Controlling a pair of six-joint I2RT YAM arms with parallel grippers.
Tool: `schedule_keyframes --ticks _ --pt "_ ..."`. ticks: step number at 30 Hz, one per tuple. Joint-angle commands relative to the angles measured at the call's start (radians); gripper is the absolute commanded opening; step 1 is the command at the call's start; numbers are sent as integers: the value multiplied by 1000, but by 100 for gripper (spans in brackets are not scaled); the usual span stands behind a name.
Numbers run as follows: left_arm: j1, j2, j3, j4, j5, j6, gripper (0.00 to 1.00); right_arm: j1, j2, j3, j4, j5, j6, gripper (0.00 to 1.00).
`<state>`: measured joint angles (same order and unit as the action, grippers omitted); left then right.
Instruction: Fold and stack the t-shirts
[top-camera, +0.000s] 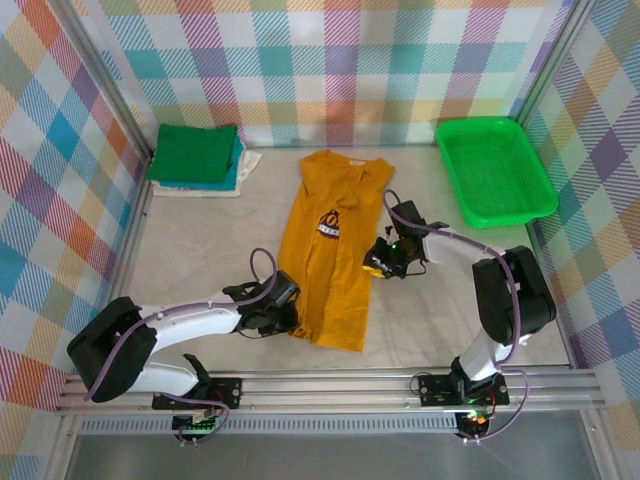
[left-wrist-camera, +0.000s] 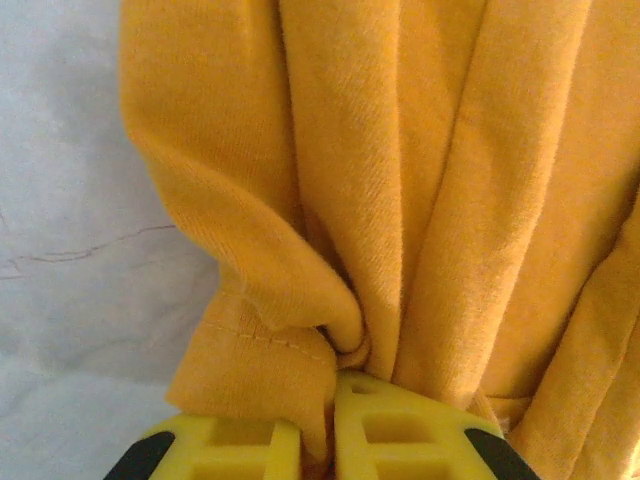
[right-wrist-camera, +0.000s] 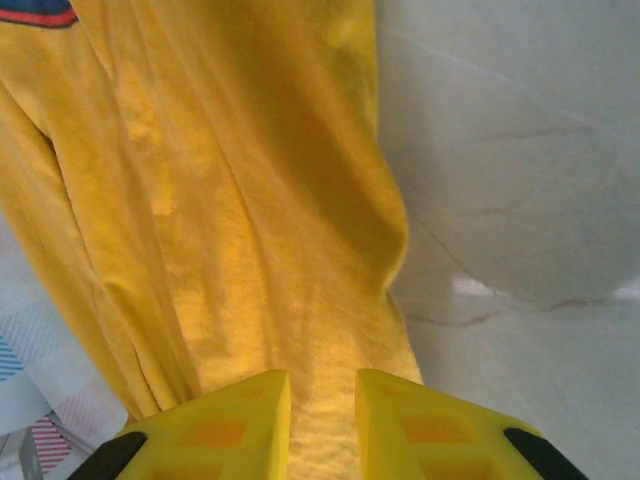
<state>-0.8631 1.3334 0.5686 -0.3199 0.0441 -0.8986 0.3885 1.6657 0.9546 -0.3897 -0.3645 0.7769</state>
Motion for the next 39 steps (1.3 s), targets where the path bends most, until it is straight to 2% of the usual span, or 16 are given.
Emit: schedule_keyframes --ticks 1,3,6,8,11,15,16,17,24,28,30,34,39 --pt "-24 -32 -30 -192 -49 -37 13 11 26 18 40 11 -3 22" --pt "-24 -120 -64 -229 -88 -59 16 14 43 21 50 31 -8 21" --pt "-24 -235 -148 -186 -96 -96 19 13 104 37 75 12 -7 20" --pt "-24 -278 -203 -149 -83 -114 19 15 146 42 90 15 -1 19" --pt "-24 -314 -242 -189 -82 -128 22 15 186 50 66 63 8 17" --pt "-24 -365 -210 -250 -124 -96 54 13 188 40 55 106 16 15" --pt "-24 -381 -195 -261 -135 -90 60 12 190 45 45 116 14 15" --pt "-24 -394 -182 -270 -141 -81 62 8 192 51 30 124 12 15" --pt "-14 -534 -39 -464 -277 -11 59 -70 145 28 -13 176 8 12" --pt "25 -614 -15 -486 -317 33 59 -121 129 21 -29 190 -20 12" --pt "53 -619 -25 -448 -298 78 59 -146 130 27 -38 196 -35 11" --pt "85 -522 -34 -326 -248 142 57 -197 118 44 -67 211 -72 12" --pt "87 -331 18 -229 -251 184 54 -186 15 78 -113 76 -114 21"
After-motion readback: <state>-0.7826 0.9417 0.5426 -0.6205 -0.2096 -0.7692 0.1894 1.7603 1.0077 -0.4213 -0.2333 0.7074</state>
